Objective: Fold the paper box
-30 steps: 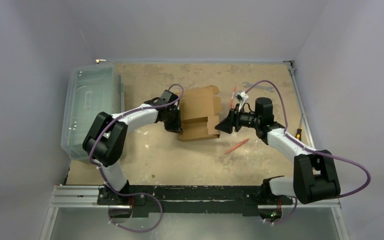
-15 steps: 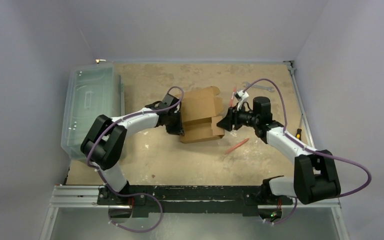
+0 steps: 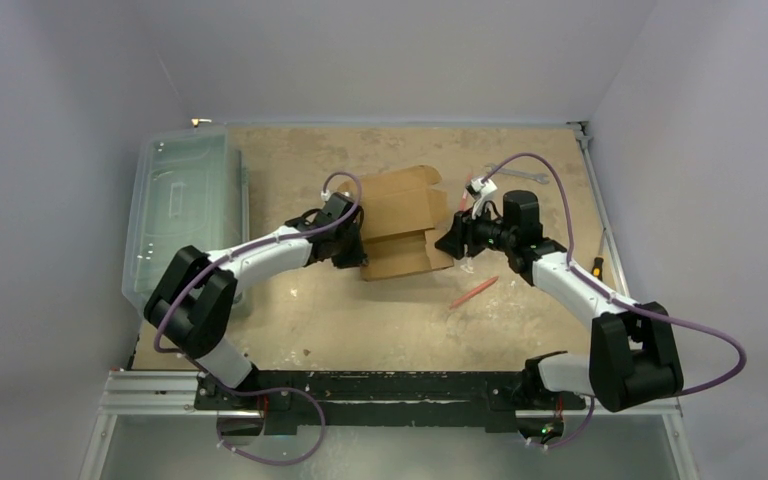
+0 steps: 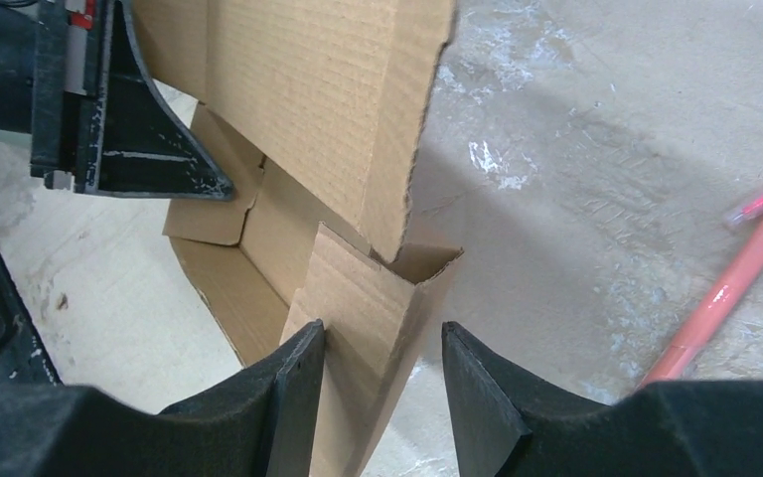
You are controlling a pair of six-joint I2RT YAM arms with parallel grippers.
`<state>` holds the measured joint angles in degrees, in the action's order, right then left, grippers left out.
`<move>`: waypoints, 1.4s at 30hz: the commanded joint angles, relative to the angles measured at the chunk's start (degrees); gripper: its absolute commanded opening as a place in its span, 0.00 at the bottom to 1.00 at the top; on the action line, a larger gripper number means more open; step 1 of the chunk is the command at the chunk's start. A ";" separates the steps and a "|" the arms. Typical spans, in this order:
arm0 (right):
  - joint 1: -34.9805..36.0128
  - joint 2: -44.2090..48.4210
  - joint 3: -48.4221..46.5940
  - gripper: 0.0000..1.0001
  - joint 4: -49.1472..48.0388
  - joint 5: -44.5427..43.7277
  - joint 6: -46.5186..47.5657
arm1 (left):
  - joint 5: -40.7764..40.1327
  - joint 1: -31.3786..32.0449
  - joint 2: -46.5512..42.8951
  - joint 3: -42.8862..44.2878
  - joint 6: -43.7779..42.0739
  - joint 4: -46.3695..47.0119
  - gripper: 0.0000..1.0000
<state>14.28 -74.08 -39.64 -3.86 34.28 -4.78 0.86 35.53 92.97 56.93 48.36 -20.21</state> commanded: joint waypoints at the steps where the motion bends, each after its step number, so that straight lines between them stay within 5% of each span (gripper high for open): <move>1: 0.61 1.21 -2.23 0.49 0.56 -1.48 1.52 | -3.60 1.21 -3.31 -0.05 4.54 4.55 0.00; 15: 0.87 2.21 -3.69 0.43 1.81 -6.65 4.25 | -14.41 8.80 -5.43 1.39 10.71 5.44 0.00; 31: 5.31 3.33 -4.84 0.09 1.49 -19.09 11.09 | -25.28 15.98 -6.01 4.27 15.41 6.91 0.00; 39: 8.67 4.30 -3.85 0.12 -1.61 -26.83 15.67 | -29.70 18.79 -5.25 4.70 18.16 11.55 0.00; 42: 11.07 4.39 -3.07 0.04 -4.07 -31.90 18.38 | -30.97 19.05 -5.08 4.47 19.65 13.04 0.00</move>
<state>21.98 -70.72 -42.30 -3.53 7.60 9.15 -28.69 53.41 89.32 58.24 64.95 -16.16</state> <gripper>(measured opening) 0.106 0.038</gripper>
